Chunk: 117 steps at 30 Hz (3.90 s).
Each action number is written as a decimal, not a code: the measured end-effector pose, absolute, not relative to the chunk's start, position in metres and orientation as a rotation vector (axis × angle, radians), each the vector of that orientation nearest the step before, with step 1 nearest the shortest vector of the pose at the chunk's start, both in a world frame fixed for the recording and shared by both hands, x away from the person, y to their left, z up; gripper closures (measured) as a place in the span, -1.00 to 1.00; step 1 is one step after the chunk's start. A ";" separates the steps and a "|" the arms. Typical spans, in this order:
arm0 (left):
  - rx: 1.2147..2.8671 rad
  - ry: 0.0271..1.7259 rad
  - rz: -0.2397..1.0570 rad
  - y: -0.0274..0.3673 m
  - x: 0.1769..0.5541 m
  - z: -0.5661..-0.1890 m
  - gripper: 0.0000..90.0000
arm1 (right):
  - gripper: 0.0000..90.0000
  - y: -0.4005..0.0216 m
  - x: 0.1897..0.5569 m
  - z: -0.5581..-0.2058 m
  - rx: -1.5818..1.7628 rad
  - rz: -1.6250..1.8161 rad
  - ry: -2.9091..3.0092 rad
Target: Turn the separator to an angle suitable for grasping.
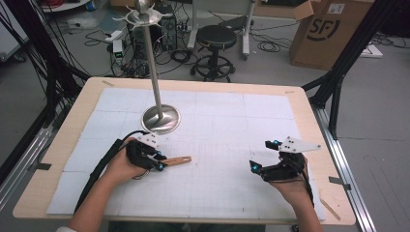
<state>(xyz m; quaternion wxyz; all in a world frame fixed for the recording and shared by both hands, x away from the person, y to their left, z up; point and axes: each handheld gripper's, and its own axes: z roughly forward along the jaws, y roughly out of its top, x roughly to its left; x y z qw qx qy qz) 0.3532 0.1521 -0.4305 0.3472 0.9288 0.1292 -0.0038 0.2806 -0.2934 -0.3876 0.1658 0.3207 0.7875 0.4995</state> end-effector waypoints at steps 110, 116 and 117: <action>1.984 0.061 -0.065 0.094 0.349 -0.332 0.51 | -0.75 -0.236 0.293 -0.331 0.650 1.757 2.233; 1.973 0.043 -0.052 0.093 0.348 -0.332 0.51 | -0.65 -0.222 0.297 -0.326 0.583 1.821 2.252; 1.970 0.042 -0.049 0.093 0.347 -0.332 0.51 | -0.65 -0.221 0.297 -0.325 0.580 1.834 2.255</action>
